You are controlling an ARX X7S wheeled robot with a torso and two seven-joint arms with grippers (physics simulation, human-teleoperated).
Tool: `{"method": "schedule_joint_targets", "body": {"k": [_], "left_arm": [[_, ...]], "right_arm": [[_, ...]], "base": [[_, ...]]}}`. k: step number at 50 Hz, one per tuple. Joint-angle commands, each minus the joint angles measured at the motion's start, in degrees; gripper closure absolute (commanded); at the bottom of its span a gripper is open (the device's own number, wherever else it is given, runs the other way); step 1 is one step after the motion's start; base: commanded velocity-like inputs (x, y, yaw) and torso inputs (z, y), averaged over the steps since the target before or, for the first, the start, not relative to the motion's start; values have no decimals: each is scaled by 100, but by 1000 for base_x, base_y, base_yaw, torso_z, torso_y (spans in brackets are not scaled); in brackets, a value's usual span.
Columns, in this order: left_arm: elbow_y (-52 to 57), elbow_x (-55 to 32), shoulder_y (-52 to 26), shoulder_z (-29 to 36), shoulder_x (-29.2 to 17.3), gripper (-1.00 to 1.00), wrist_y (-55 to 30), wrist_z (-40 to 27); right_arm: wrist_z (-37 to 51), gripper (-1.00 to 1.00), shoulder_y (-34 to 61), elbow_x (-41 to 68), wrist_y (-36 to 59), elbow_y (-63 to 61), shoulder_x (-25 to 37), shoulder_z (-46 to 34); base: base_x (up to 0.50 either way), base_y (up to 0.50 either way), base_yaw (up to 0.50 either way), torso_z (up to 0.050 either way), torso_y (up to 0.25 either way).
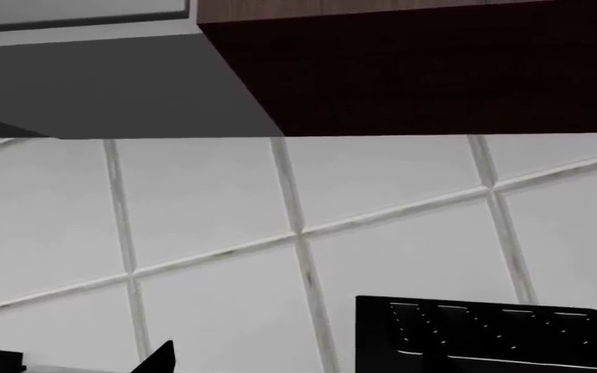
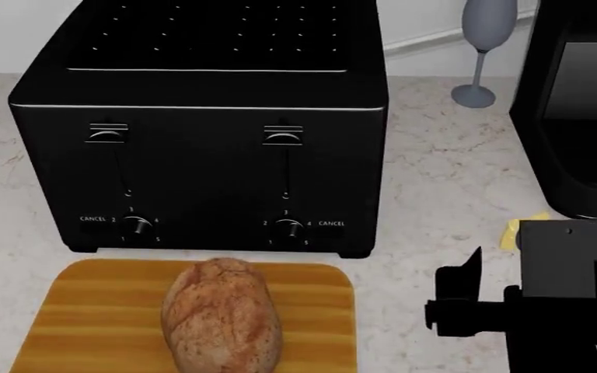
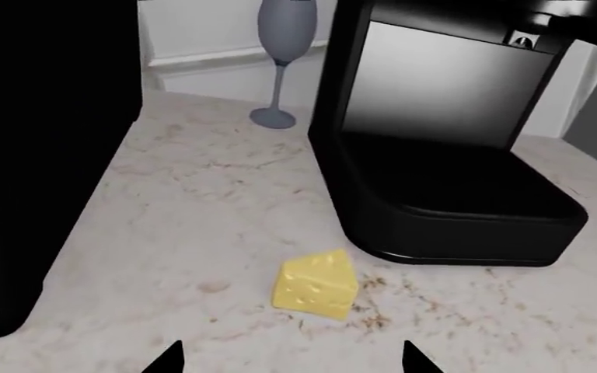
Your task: Pick up the wedge of cheese and place it on the slice of bread to prepare a simple cheese on bread dish.
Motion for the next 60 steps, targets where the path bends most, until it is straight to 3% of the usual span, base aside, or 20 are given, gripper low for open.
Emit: {"method": "schedule_joint_targets", "body": {"k": [1, 16, 36, 60], "left_arm": [[3, -41, 12, -35, 6, -100, 36, -18], [-15, -72, 24, -49, 4, -100, 66, -46], [-49, -93, 37, -46, -5, -100, 116, -69], [-26, -106, 29, -28, -49, -100, 109, -126]], "right_arm": [[-82, -100, 469, -96, 149, 553, 154, -255], [-436, -100, 1074, -242, -324, 1677, 165, -710], [-595, -100, 1807, -44, 468, 2205, 199, -721], [-861, -100, 2075, -105, 302, 3149, 220, -1041]], "base": [[0, 0, 0, 0, 0], [0, 0, 0, 0, 0], [0, 0, 0, 0, 0], [0, 0, 0, 0, 0]]}}
